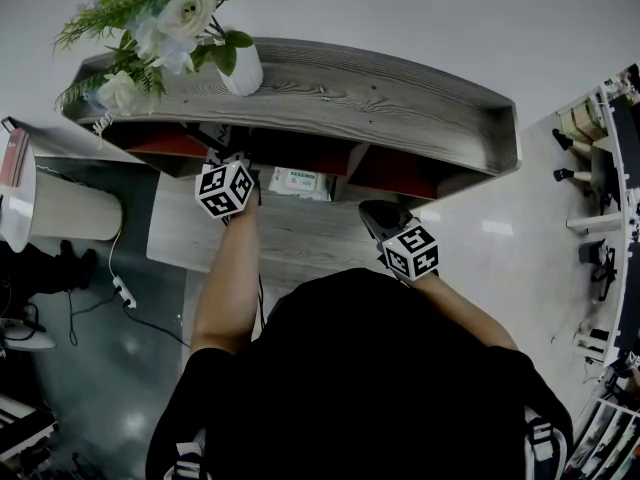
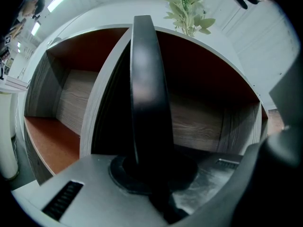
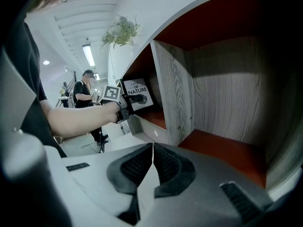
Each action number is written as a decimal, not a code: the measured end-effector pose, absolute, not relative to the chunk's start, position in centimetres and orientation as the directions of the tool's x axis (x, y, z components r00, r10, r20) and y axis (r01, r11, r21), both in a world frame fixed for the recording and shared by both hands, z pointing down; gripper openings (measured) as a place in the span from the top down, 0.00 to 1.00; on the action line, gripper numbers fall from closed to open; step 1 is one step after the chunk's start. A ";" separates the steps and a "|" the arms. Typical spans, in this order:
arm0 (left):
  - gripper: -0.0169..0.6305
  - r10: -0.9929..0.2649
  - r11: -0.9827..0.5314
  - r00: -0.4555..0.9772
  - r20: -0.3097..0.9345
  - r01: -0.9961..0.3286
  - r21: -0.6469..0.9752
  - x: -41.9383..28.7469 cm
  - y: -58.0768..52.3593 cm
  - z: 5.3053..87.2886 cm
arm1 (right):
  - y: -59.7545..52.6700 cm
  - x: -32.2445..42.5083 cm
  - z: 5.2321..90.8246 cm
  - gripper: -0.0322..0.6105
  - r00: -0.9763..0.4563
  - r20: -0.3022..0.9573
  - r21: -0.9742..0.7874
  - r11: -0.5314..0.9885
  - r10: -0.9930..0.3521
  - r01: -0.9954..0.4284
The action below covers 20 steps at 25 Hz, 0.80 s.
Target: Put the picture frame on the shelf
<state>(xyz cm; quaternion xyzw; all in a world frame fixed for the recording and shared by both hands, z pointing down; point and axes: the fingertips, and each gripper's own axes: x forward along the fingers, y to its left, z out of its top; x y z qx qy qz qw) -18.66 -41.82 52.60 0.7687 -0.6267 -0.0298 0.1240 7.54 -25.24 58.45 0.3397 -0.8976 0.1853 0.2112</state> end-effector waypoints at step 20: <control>0.93 -0.969 -0.201 0.229 0.091 -0.948 0.245 -18.7 -41.4 52.0 | -25.4 6.9 58.7 0.92 -0.693 0.503 -0.194 0.714 -0.517 -0.673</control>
